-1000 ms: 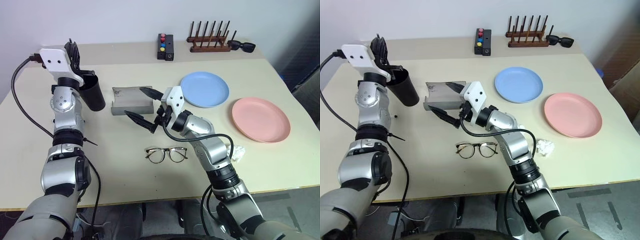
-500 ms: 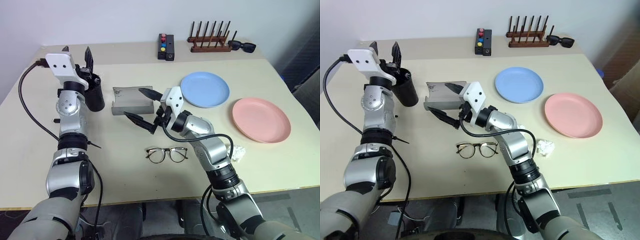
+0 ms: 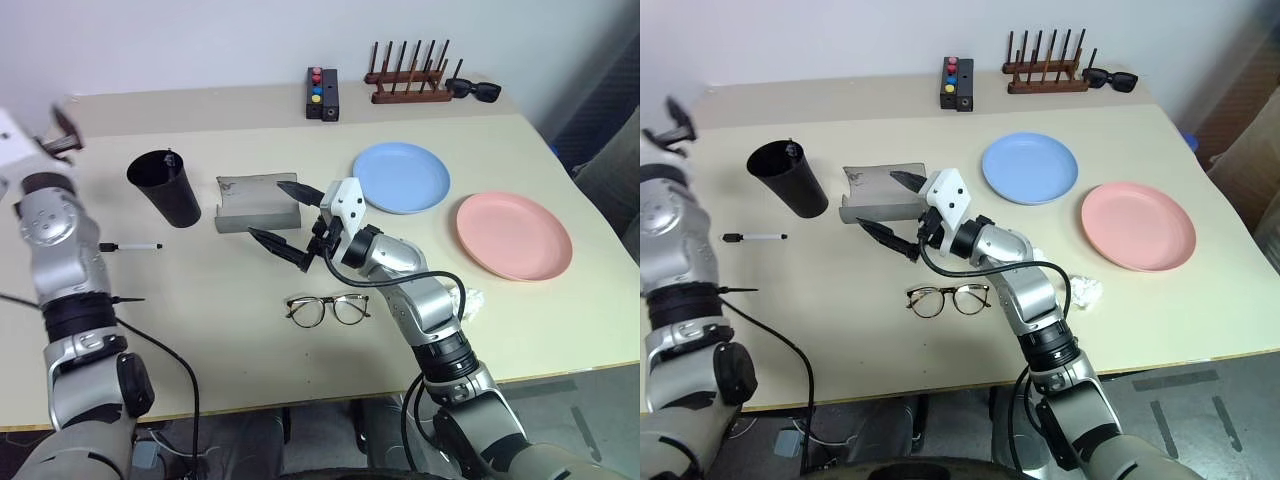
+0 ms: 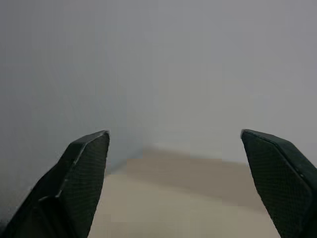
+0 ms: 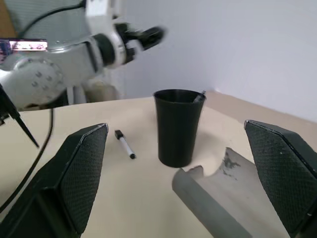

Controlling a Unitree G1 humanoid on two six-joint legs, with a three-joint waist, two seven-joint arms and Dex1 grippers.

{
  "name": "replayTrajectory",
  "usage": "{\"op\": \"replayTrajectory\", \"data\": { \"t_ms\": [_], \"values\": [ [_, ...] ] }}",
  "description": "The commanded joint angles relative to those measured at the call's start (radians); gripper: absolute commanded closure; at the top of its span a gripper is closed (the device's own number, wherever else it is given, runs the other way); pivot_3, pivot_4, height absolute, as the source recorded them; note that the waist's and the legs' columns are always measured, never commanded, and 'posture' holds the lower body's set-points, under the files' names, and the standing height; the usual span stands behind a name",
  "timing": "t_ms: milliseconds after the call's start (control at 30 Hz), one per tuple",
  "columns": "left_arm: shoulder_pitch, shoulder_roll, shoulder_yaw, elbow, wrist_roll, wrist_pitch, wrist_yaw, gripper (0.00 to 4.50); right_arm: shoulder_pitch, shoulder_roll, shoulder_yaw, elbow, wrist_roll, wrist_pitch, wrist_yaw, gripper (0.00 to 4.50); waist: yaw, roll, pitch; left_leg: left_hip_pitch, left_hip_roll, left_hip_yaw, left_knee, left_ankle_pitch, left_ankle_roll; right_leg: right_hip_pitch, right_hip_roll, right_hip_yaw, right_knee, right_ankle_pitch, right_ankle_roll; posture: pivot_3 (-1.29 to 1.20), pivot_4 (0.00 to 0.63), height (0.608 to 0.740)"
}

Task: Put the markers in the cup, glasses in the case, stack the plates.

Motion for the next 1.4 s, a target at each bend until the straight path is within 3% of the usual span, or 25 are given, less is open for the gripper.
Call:
{"op": "replayTrajectory", "data": {
  "t_ms": [33,233,400,633,900,1000,1233,1400],
  "values": [
    [0.05,-0.03,0.053,-0.152,-0.044,0.225,0.1,0.1,-0.011,0.018,0.005,-0.025,0.021,-0.011,0.008,0.0,0.004,0.0,0.0,0.0,0.0,0.0,0.0,0.0,0.0,0.0,0.0,0.0,0.0,0.0,0.0,0.0,0.15,0.739],
    [0.07,-0.16,0.07,-0.353,-0.094,0.585,0.246,0.1,-0.018,0.024,0.011,-0.013,0.027,-0.014,0.02,0.0,0.022,-0.002,-0.001,0.0,0.0,-0.001,0.001,0.001,-0.001,0.001,0.0,0.0,-0.001,0.0,0.0,0.0,0.15,0.739],
    [0.016,-0.253,0.103,-0.36,-0.06,0.799,0.403,0.1,-0.021,0.031,0.013,-0.008,0.026,-0.014,0.024,0.0,0.024,-0.002,-0.001,0.0,0.0,-0.001,0.001,0.001,-0.002,0.001,0.0,0.0,-0.001,0.0,0.0,0.0,0.15,0.739],
    [-0.053,-0.255,0.106,-0.218,-0.034,0.882,0.429,0.1,-0.016,0.03,0.01,-0.013,0.024,-0.014,0.021,0.0,0.023,-0.002,-0.001,0.0,0.0,-0.001,0.0,0.001,-0.003,0.0,0.001,0.0,-0.001,0.0,0.0,0.0,0.15,0.739],
    [-0.128,-0.282,0.217,-0.084,-0.059,0.862,0.475,0.1,-0.012,0.026,0.007,-0.018,0.023,-0.012,0.018,0.0,0.024,-0.002,-0.001,0.0,0.0,-0.001,0.0,0.002,-0.003,0.001,0.0,0.0,-0.001,0.0,0.0,0.0,0.15,0.739],
    [-0.136,-0.286,0.243,-0.076,-0.051,0.846,0.512,0.94,-0.013,0.025,0.007,-0.017,0.024,-0.012,0.019,0.0,0.023,-0.002,-0.001,0.0,0.0,-0.001,0.0,0.002,-0.004,0.001,0.0,0.0,-0.001,0.0,0.0,0.0,0.15,0.739],
    [-0.144,-0.297,0.285,-0.094,-0.062,0.803,0.558,4.44,-0.017,0.026,0.008,-0.012,0.027,-0.011,0.025,0.0,0.026,-0.002,-0.001,0.0,0.0,-0.001,0.0,0.002,-0.004,0.001,0.0,0.0,-0.001,0.0,0.0,0.0,0.15,0.739],
    [-0.126,-0.283,0.263,-0.126,-0.054,0.708,0.527,4.48,-0.018,0.027,0.009,-0.009,0.027,-0.011,0.027,0.0,0.025,-0.002,-0.001,0.0,0.0,-0.001,0.0,0.002,-0.005,0.001,0.0,0.0,-0.001,0.0,0.0,0.0,0.15,0.739]
  ]
}}
